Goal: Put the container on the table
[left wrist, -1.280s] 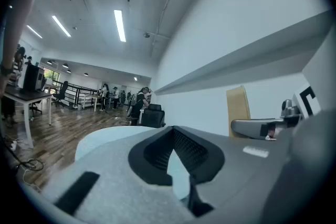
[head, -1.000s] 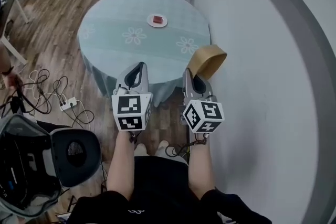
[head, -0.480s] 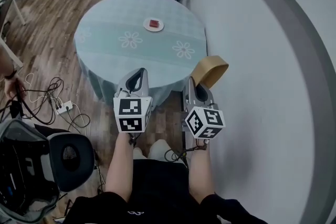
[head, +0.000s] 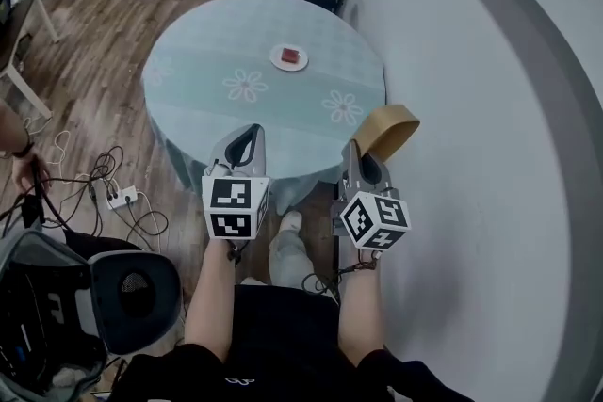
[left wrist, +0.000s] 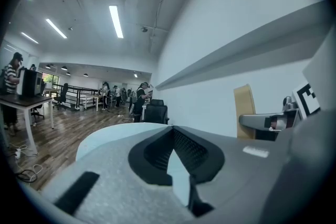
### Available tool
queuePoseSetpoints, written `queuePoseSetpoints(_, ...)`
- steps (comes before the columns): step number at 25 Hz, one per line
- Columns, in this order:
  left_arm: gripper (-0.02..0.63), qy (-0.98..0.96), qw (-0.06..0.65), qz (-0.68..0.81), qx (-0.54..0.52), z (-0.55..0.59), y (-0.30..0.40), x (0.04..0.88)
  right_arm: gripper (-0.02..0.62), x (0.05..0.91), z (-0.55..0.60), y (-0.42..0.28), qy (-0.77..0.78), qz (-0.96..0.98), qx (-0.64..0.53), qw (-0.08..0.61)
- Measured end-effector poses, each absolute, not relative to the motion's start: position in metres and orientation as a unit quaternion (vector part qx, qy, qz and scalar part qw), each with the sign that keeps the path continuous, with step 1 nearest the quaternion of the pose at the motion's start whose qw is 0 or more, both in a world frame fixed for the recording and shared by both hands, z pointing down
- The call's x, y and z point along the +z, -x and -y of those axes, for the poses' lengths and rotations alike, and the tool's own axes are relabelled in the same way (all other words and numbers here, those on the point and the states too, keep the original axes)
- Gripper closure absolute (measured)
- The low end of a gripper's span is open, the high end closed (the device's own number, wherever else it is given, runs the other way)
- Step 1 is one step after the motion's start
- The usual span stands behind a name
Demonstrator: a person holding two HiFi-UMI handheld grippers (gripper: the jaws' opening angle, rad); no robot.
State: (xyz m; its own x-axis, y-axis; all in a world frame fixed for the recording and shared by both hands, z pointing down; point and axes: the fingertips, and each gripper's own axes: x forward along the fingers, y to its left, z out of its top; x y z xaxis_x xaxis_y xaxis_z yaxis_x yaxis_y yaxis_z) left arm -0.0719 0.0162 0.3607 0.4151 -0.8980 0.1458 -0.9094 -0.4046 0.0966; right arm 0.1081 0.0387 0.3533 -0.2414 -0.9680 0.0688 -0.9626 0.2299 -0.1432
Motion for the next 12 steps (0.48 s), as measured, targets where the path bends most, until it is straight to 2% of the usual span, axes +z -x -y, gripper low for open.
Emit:
queuePoseSetpoints(8,0.604,-0.832,0.083,0.546,0.052,0.086,0.042,0.379,0.583,0.366,0.074,-0.130,0.584,-0.808,-0.079,0.010)
queuePoseSetpoints(12,0.604,-0.813,0.114,0.567,0.063,0.155,0.031,0.397,0.583,0.379,0.144,-0.147,0.567,-0.819,-0.086,-0.017)
